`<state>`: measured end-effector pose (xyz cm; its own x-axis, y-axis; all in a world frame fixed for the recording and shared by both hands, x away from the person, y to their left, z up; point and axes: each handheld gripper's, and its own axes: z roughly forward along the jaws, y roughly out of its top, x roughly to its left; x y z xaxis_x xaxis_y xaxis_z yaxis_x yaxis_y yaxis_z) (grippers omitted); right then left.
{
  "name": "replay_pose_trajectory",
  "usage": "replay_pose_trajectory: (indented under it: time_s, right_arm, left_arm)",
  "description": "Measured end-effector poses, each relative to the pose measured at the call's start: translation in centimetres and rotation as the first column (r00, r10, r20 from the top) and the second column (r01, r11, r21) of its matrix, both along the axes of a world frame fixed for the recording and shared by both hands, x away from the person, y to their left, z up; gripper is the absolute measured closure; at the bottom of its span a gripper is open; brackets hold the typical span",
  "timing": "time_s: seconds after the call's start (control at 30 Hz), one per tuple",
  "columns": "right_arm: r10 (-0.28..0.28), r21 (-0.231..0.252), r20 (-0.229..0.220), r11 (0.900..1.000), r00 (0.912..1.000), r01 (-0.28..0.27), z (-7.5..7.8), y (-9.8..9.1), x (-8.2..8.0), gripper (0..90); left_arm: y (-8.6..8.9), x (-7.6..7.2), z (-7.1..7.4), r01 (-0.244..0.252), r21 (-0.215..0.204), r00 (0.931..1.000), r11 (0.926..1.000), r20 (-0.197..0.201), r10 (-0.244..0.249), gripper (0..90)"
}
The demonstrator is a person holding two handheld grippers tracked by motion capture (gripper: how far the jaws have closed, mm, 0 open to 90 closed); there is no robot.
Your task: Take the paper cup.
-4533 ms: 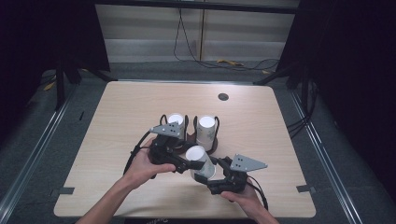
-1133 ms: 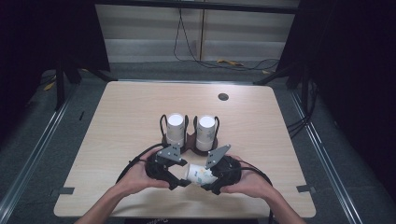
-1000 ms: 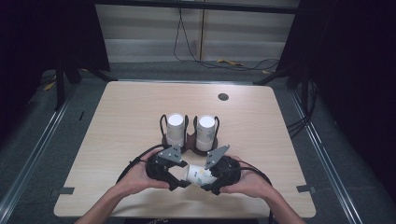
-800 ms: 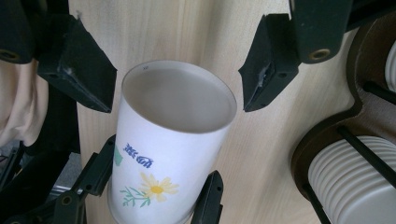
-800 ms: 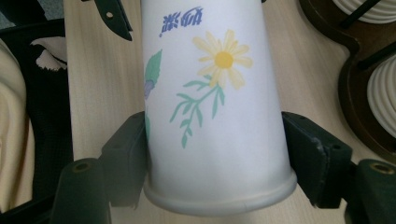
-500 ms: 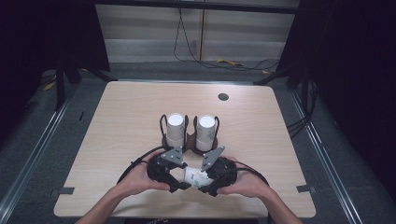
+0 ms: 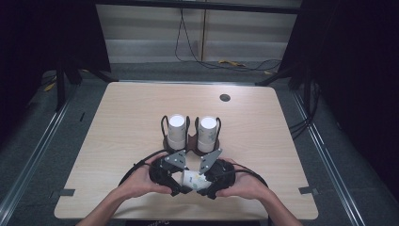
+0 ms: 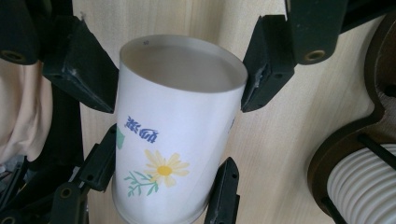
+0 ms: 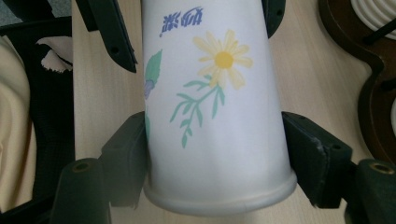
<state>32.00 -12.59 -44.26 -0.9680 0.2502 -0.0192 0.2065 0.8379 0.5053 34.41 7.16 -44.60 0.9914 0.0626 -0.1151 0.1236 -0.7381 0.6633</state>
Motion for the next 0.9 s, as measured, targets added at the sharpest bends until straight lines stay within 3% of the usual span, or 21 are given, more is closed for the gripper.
replay_pose_trajectory:
  time_s: [0.13, 0.5, 0.77, 0.9]
  right_arm:
    - [0.01, 0.005, 0.0, 0.9999, 0.9999, -0.01, -0.05, 0.3, -0.13, 28.6]
    - [0.012, 0.007, 0.007, 0.9999, 0.9999, -0.012, -0.26, 0.37, -0.16, 28.5]
    - [0.017, 0.009, -0.001, 0.9998, 0.9999, -0.017, -0.4, 0.42, -0.31, 28.4]
    - [0.028, 0.007, 0.008, 0.9996, 0.9996, -0.029, -0.41, 0.36, -0.45, 26.4]
  left_arm:
    - [0.0, -0.2, 0.02, 0.021, 0.017, 0.9996, 0.9996, 0.016, -0.021, 32.0]
    - [-0.05, -0.1, -0.16, 0.007, 0.026, 0.9999, 0.9996, -0.008, -0.007, 31.0]
    - [-0.06, -0.19, -0.12, 0.037, 0.033, 0.9993, 0.9988, 0.008, -0.037, 33.5]
    - [0.02, -0.28, -0.09, 0.049, 0.037, 0.9988, 0.9981, -0.004, -0.049, 35.4]
